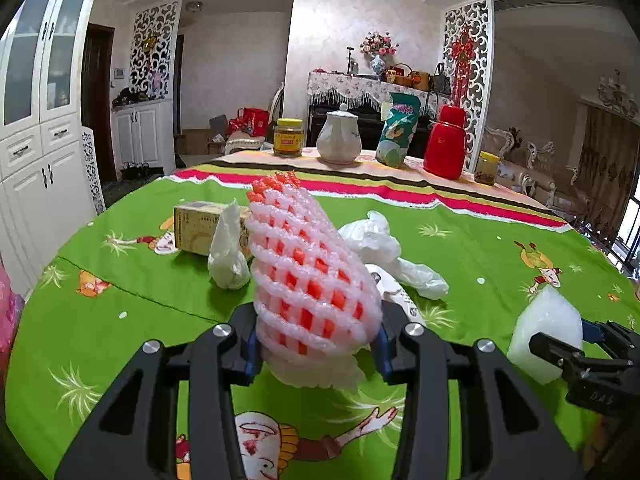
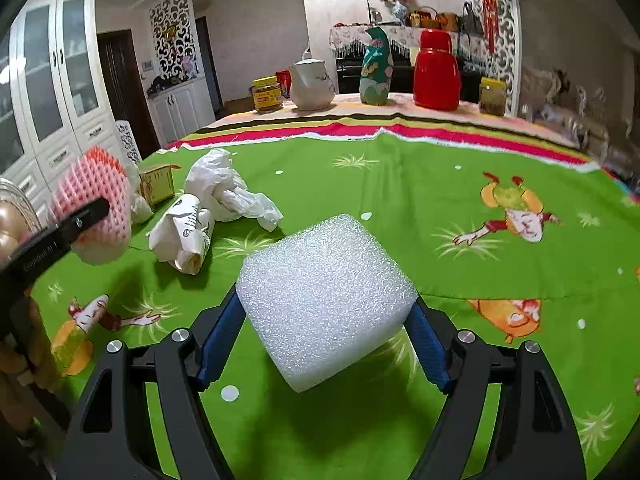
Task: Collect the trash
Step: 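Carry the fruit net and foam block to the pink bin and open both tools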
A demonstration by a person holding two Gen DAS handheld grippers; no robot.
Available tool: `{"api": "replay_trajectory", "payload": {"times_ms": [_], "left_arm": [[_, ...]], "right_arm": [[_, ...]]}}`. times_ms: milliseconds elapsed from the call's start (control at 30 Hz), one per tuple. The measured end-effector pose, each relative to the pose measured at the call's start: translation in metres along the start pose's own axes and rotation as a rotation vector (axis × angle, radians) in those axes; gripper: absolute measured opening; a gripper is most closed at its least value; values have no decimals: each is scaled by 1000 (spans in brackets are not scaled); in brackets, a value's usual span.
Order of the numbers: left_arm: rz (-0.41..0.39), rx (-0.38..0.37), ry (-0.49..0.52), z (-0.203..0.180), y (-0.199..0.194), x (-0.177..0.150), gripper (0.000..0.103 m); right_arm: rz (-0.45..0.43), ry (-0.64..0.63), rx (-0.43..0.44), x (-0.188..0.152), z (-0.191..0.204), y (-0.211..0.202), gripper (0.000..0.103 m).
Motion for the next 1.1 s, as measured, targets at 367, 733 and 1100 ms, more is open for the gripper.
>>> {"api": "replay_trajectory", "payload": {"times_ms": [367,733,1100], "left_arm": [[-32,29,33,4,-54,10,42],[1,34,71,31,-83,-45,43],[14,19,28,64,-88,-64,43]], "right_arm": [[-12,-17,-57,0,1,-3,74],[-16,-57,-107,-1,13,-4,74],[6,-131,-120,-10,56,-4,74]]}}
Point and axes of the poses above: each gripper's, at about its wrist camera, not at the fingertips, and y roughly the way its jaws point, z to its left, x to its top, the point moved 9 cm from there along y, roughly the way its jaws point, and after that the axes turned 15 degrees about z, right-handed, at the moved point
